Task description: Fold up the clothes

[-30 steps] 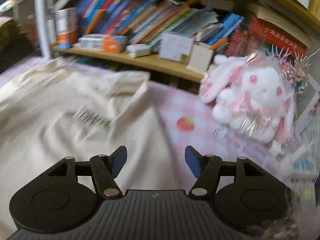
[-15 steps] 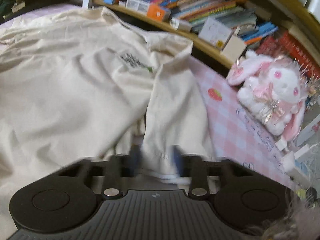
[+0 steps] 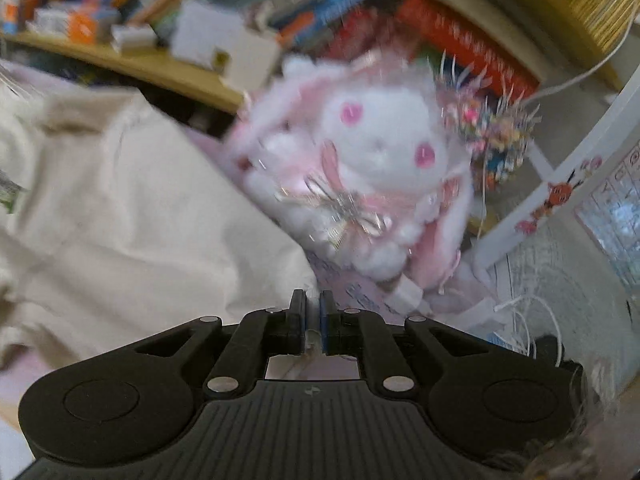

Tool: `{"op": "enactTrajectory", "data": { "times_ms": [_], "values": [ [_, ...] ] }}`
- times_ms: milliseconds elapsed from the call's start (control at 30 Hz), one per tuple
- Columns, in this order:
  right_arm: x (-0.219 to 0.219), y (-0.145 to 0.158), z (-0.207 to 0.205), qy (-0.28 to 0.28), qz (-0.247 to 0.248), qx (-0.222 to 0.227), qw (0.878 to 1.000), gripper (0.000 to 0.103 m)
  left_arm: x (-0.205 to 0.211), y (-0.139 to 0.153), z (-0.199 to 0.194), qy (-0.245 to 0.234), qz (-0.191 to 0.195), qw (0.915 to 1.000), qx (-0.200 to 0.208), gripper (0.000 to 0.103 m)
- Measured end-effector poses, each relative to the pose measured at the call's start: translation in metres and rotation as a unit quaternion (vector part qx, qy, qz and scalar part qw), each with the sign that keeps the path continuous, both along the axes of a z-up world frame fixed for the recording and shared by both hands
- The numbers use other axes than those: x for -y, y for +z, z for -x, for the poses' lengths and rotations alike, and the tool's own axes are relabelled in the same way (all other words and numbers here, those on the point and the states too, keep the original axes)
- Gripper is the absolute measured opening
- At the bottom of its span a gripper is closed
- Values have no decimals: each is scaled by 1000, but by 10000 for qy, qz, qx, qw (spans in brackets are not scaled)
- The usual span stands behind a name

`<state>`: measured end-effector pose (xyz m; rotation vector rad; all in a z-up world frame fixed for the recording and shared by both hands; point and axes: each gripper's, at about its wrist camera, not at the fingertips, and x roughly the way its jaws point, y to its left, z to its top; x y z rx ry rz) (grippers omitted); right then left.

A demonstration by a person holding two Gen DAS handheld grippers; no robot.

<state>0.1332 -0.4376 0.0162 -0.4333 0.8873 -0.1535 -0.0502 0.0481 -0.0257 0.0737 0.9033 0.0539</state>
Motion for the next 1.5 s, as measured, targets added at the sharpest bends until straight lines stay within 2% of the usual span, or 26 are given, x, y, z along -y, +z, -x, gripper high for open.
{"op": "enactTrajectory", "data": {
  "times_ms": [133, 167, 200, 233, 267, 333, 433, 567, 633, 700, 833, 900, 933, 967, 1000, 1033, 1067, 1100, 1233, 1367, 1433, 1500],
  "values": [
    [5, -26, -12, -243, 263, -222, 9991, 9, 2, 1, 1, -87, -10, 9999, -55, 53],
    [3, -28, -11, -308, 314, -155, 9989, 16, 2, 2, 2, -147, -9, 9999, -55, 54],
    [2, -31, -9, -372, 366, -88, 9986, 34, 2, 3, 2, -214, -5, 9998, -47, 54],
    [-1, -31, -5, -401, 318, 4, 9987, 43, -1, 6, 3, -248, 28, 9997, -2, 55],
    [-4, -26, 4, -377, 127, 133, 9991, 46, -5, 9, 3, -257, 84, 9996, 70, 55],
    [-11, -18, 22, -329, -257, 389, 9984, 46, -15, 16, 3, -223, 193, 9993, 213, 55],
    [-32, -2, 64, -83, -941, 603, 9937, 46, -40, 26, -3, 145, 421, 9981, 426, 55],
    [-76, 8, 130, 396, -1613, 484, 9849, 46, -84, 28, -17, 833, 966, 9899, 612, 54],
    [-98, 5, 161, 467, -1707, 350, 9836, 46, -108, 24, -26, 1234, 1376, 9808, 622, 51],
    [-119, 2, 190, 499, -1771, 224, 9827, 46, -128, 18, -38, 1541, 1899, 9681, 548, 50],
    [-146, -7, 222, 129, -1819, 17, 9832, 46, -152, 5, -61, 1848, 2821, 9407, 380, 50],
    [-153, -11, 231, -72, -1797, -67, 9837, 43, -163, -3, -69, 2134, 3231, 9214, 341, 48],
    [-156, -12, 235, -180, -1767, -100, 9841, 43, -168, -6, -72, 2255, 3368, 9137, 305, 41],
    [-159, -13, 240, -305, -1738, -130, 9842, 40, -172, -8, -76, 2350, 3450, 9084, 247, 19],
    [-162, -15, 244, -430, -1708, -159, 9842, 38, -176, -11, -80, 2445, 3530, 9029, 189, 10],
    [-165, -16, 248, -556, -1694, -193, 9838, 37, -180, -13, -83, 2472, 3576, 9004, 173, 6],
    [-168, -18, 251, -686, -1699, -230, 9828, 36, -185, -15, -87, 2450, 3598, 9001, 189, 5],
    [-172, -19, 254, -794, -1686, -246, 9822, 32, -190, -13, -93, 2423, 3501, 9045, 235, 5],
    [-184, -21, 262, -1086, -1552, -216, 9817, 27, -214, 2, -123, 2278, 2809, 9308, 524, 5],
    [-194, -20, 265, -1298, -1441, -238, 9807, 27, -227, 9, -159, 1857, 2233, 9557, 476, 5],
    [-197, -19, 268, -1406, -1442, -231, 9792, 29, -229, 6, -172, 1679, 2050, 9635, 384, 5],
    [-198, -18, 272, -1538, -1390, -224, 9780, 31, -230, 4, -179, 1571, 1965, 9670, 412, 5]
  ]
}}
